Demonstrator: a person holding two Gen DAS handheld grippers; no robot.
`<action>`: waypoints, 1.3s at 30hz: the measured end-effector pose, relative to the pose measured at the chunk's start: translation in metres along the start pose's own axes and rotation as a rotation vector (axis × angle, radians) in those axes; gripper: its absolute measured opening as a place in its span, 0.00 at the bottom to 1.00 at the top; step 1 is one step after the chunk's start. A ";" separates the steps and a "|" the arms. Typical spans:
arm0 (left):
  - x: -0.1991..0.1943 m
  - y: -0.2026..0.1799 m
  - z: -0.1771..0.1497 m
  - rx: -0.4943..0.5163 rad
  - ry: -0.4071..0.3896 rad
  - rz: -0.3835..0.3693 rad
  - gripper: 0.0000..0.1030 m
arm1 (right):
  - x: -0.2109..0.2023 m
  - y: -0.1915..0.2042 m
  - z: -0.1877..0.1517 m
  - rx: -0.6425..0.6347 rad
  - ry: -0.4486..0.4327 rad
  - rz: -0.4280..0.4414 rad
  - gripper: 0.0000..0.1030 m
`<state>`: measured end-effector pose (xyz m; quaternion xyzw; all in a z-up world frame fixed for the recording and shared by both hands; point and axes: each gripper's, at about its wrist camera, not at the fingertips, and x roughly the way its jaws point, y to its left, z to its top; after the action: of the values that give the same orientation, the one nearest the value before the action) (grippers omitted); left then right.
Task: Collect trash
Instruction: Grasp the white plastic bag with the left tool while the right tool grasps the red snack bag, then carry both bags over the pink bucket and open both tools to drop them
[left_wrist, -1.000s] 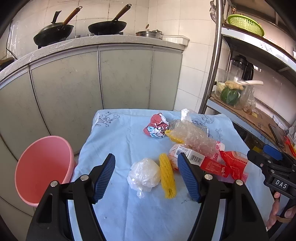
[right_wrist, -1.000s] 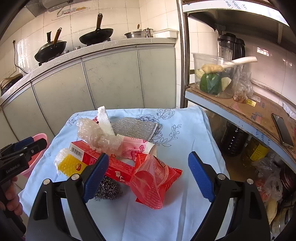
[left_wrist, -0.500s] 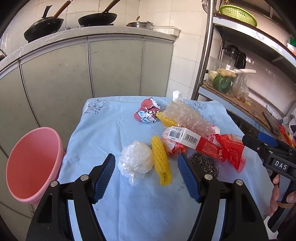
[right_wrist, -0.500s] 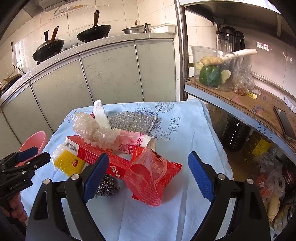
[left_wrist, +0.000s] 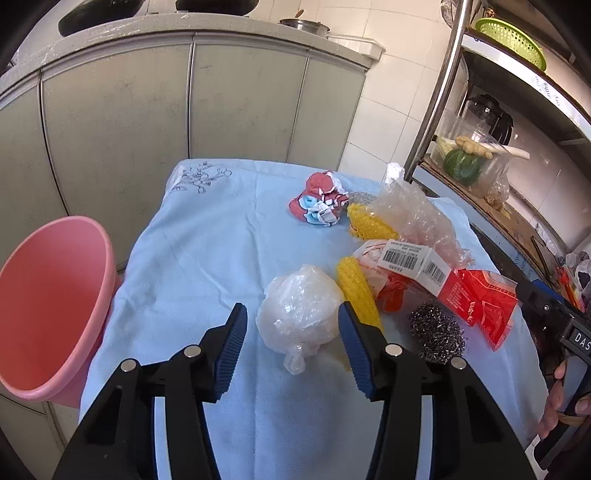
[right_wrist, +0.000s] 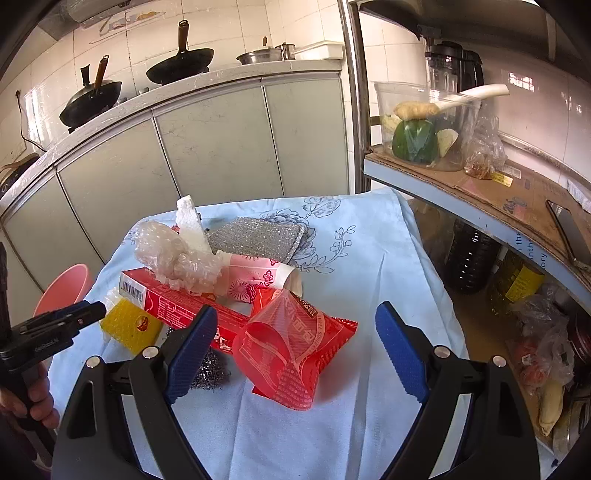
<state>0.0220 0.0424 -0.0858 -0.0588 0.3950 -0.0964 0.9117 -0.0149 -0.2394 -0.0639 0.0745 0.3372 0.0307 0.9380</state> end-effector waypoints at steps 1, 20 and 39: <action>0.003 0.002 -0.001 -0.003 0.005 -0.006 0.45 | 0.001 0.000 0.000 0.001 0.002 0.004 0.85; -0.031 0.014 -0.007 -0.007 -0.052 -0.016 0.15 | 0.017 -0.008 -0.004 0.016 0.046 0.008 0.85; -0.061 0.016 -0.010 0.012 -0.117 -0.022 0.15 | -0.005 -0.001 -0.005 -0.011 0.024 0.059 0.15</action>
<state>-0.0239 0.0713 -0.0520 -0.0632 0.3396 -0.1054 0.9325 -0.0216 -0.2400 -0.0647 0.0789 0.3457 0.0612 0.9330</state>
